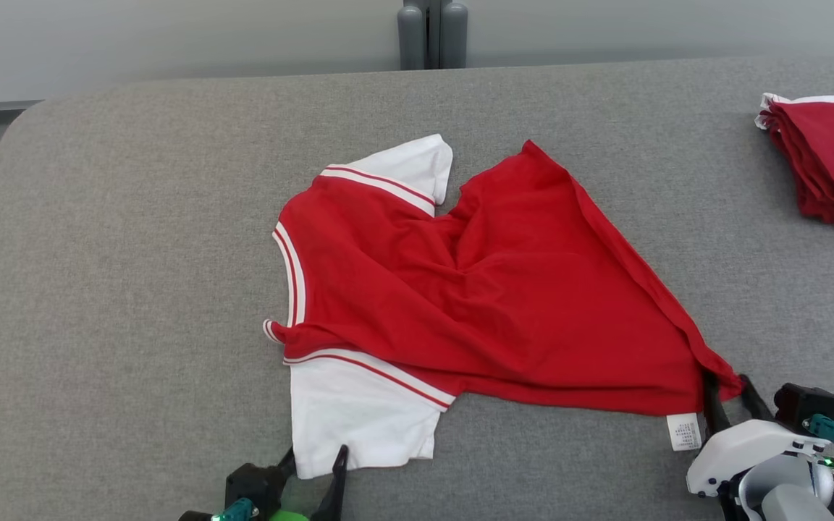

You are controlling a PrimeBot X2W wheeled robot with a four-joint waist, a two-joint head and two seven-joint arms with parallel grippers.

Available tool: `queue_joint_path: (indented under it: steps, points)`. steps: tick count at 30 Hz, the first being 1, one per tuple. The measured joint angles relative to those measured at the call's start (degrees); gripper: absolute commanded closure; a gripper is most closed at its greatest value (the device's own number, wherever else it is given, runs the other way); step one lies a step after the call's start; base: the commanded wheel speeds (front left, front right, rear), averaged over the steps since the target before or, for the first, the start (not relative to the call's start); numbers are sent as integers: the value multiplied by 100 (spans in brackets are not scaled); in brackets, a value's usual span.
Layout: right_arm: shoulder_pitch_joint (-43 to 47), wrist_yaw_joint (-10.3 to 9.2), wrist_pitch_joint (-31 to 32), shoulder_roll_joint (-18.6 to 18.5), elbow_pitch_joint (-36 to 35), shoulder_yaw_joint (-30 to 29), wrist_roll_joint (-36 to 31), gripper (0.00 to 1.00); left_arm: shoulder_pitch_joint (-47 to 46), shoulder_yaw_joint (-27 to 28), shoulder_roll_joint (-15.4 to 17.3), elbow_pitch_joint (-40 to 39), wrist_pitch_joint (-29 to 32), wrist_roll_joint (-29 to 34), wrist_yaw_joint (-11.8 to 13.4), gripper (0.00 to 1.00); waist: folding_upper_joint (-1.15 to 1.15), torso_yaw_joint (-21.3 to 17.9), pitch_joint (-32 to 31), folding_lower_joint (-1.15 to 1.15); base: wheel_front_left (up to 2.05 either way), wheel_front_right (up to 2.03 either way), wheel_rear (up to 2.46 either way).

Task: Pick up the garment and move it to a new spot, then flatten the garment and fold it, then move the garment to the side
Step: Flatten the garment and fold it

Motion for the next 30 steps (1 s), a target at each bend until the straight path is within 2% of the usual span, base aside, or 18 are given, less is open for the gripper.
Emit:
queue_joint_path:
  steps: [1,6,11,16,19,23,30]
  points:
    - [-5,0,0,13,-8,57,46,100,-30,-76,0,3,0,-87,2,100,0,-4,-10,0,0,0,0]
    - [175,1,11,71,-439,313,286,100,-32,-194,-14,-190,12,-474,-2,100,0,-15,-94,0,0,0,0]
    - [481,2,19,78,-1163,645,661,100,-34,89,-21,-859,13,-786,-2,100,0,-29,-178,0,0,0,0]
    - [390,2,19,-53,-1761,1053,1059,100,-191,338,81,-1564,15,-927,-2,100,0,-112,-221,0,0,0,0]
    - [-35,2,37,-110,-1974,1336,1397,100,-642,343,315,-1834,15,-953,-2,100,0,-153,-201,0,0,0,0]
    - [-888,2,216,-235,-2031,1553,1842,100,-1588,187,746,-1809,43,-1088,-2,100,0,-170,-82,0,0,0,0]
    - [-3160,2,791,-196,-1378,1360,2738,100,-4025,309,1272,-1020,591,-2134,-3,100,0,-186,412,0,0,0,0]
